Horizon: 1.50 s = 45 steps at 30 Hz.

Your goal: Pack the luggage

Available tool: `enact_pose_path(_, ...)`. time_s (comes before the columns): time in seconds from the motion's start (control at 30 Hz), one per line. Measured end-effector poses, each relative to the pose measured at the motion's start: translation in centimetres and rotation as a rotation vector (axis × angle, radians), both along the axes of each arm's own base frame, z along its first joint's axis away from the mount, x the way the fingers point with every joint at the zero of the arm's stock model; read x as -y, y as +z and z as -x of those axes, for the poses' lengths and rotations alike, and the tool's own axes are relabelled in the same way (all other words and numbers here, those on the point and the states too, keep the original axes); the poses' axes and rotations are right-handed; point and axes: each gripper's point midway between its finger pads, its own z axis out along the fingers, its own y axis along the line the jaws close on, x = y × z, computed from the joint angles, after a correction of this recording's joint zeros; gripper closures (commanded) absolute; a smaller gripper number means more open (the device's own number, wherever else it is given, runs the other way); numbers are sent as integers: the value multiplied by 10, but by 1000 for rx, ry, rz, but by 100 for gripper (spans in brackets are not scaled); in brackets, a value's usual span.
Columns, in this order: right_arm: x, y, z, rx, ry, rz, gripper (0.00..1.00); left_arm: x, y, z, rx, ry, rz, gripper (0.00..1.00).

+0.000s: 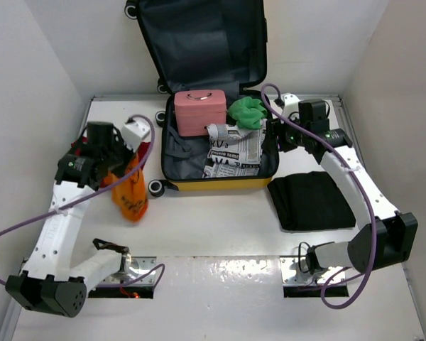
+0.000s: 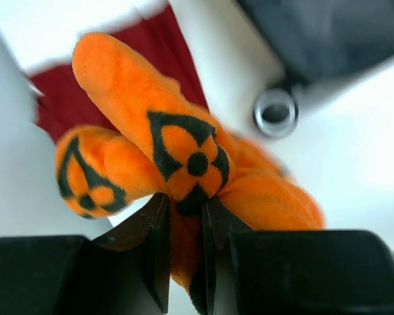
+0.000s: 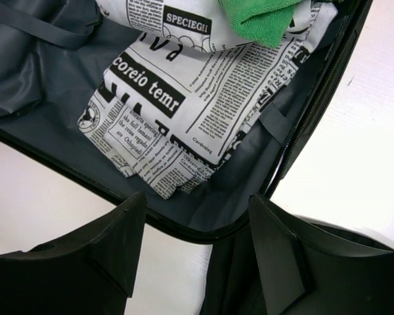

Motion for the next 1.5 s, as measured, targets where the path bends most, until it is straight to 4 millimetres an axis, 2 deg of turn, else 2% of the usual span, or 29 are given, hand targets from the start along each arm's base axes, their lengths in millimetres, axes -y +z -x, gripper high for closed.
enact_pose_path(0.03, 0, 1, 0, 3, 1, 0, 37, 2, 17, -6, 38, 9, 21, 100)
enact_pose_path(0.1, 0, 2, 1, 7, 2, 1, 37, 9, 37, -23, 77, 22, 52, 100)
enact_pose_path(0.2, 0, 3, 1, 11, 7, 4, 37, 28, 48, -50, 109, 17, 93, 100)
enact_pose_path(0.3, 0, 3, 1, 14, 13, 9, 37, 60, 27, -83, 80, -10, 96, 100)
enact_pose_path(0.47, 4, 1, 5, 19, 15, 21, 37, 131, -12, -115, 5, -103, 68, 100)
enact_pose_path(0.57, 10, -1, 9, 22, 6, 27, 37, 163, -28, -121, -7, -141, 63, 100)
enact_pose_path(0.7, 23, -3, 11, 22, -22, 32, 37, 193, -35, -121, 21, -174, 70, 100)
enact_pose_path(0.8, 31, -5, 13, 21, -42, 32, 37, 215, -44, -129, 42, -194, 88, 100)
enact_pose_path(0.93, 39, -9, 16, 15, -61, 35, 37, 239, -83, -142, 13, -218, 76, 100)
enact_pose_path(1.03, 45, -11, 18, 12, -72, 37, 37, 258, -120, -148, -30, -249, 48, 100)
enact_pose_path(1.13, 50, -10, 18, 13, -83, 35, 37, 276, -141, -155, -42, -289, 34, 100)
enact_pose_path(1.2, 54, -10, 18, 15, -91, 33, 37, 285, -141, -158, -30, -305, 39, 100)
enact_pose_path(1.47, 58, -8, 22, 16, -96, 32, 37, 333, -117, -163, 48, -369, 217, 100)
enact_pose_path(1.5, 58, -8, 22, 17, -95, 31, 37, 339, -114, -163, 50, -380, 249, 96)
